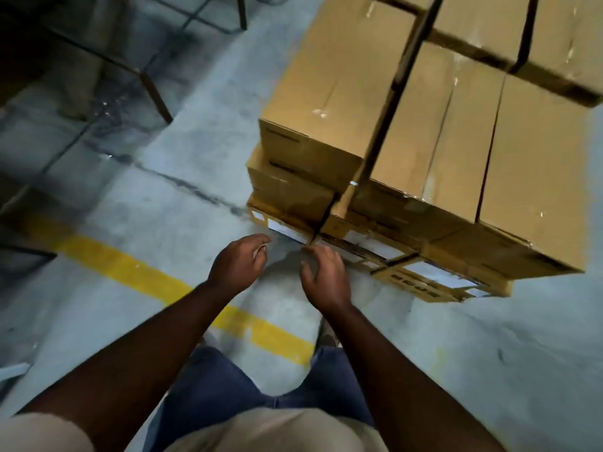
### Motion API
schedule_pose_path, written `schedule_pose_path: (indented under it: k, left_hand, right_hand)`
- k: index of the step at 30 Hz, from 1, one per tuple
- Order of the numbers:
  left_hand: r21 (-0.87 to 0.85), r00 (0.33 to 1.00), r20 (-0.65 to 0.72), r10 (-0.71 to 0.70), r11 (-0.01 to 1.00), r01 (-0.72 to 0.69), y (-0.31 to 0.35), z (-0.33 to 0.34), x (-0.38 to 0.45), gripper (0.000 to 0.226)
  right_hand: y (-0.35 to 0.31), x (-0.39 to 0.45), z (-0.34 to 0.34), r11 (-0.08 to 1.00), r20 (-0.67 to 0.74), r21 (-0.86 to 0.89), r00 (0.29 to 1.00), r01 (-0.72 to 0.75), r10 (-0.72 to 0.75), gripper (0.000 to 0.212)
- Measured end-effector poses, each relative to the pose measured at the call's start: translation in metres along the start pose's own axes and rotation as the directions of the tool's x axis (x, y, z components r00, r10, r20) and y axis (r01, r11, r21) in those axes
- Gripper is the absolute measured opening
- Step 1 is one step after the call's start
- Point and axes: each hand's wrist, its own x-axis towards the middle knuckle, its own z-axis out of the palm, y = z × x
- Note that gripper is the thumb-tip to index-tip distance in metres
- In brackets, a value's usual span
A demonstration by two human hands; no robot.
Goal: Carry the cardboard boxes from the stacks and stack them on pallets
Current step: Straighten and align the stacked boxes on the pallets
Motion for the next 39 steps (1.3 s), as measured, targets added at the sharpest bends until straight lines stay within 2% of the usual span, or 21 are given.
schedule_pose_path:
  k: [4,9,11,16,23,26,32,36,39]
  left_hand:
    - [-0.095,0.998,-0.061,-0.023,0.995,0.017,-0.059,-0.07,-0.021,0.035]
    - [-0.101,0.982,-0.16,-0.101,0.991,0.086,-0.145,-0.194,-0.034,0.035]
    - [-0.114,0.984,-0.13,-0.123,0.987,0.109,-0.164,-0.23,-0.029,0.032]
    - [-0.209,0.99,-0.011,-0.14,0.969,0.135,-0.192,-0.287,0.027,0.022]
    - [-0.188,0.988,0.06,-0.144,0.97,0.153,-0.264,-0.323,0.156,0.027]
    - [-0.176,0.99,0.079,-0.114,0.976,0.126,-0.287,-0.347,0.223,0.024]
    - [-0.244,0.998,0.044,-0.052,0.968,0.062,-0.292,-0.382,0.382,0.023]
    - [-0.267,0.991,0.131,-0.01,0.963,0.045,-0.292,-0.392,0.48,0.024]
    - [-0.265,0.98,0.197,0.039,0.964,0.015,-0.308,-0.391,0.567,0.023]
  right_hand:
    - [-0.063,0.015,0.037,1.0,0.104,-0.012,0.995,0.009,-0.007,0.036]
    - [-0.176,0.038,0.087,0.987,0.081,0.128,0.993,-0.092,0.082,0.038]
    - [-0.207,0.053,0.098,0.985,0.057,0.141,0.994,-0.103,0.096,0.04]
    - [-0.251,0.112,0.115,0.974,-0.025,0.164,0.986,-0.156,0.162,0.024]
    - [-0.264,0.255,0.177,0.918,-0.14,0.327,0.949,-0.224,0.281,0.021]
    - [-0.276,0.316,0.196,0.9,-0.137,0.328,0.928,-0.288,0.347,0.024]
    - [-0.297,0.461,0.175,0.899,-0.112,0.251,0.912,-0.358,0.394,0.02]
    - [-0.309,0.549,0.16,0.864,-0.134,0.298,0.879,-0.405,0.458,0.02]
    - [-0.304,0.607,0.164,0.817,-0.168,0.332,0.823,-0.471,0.543,0.019]
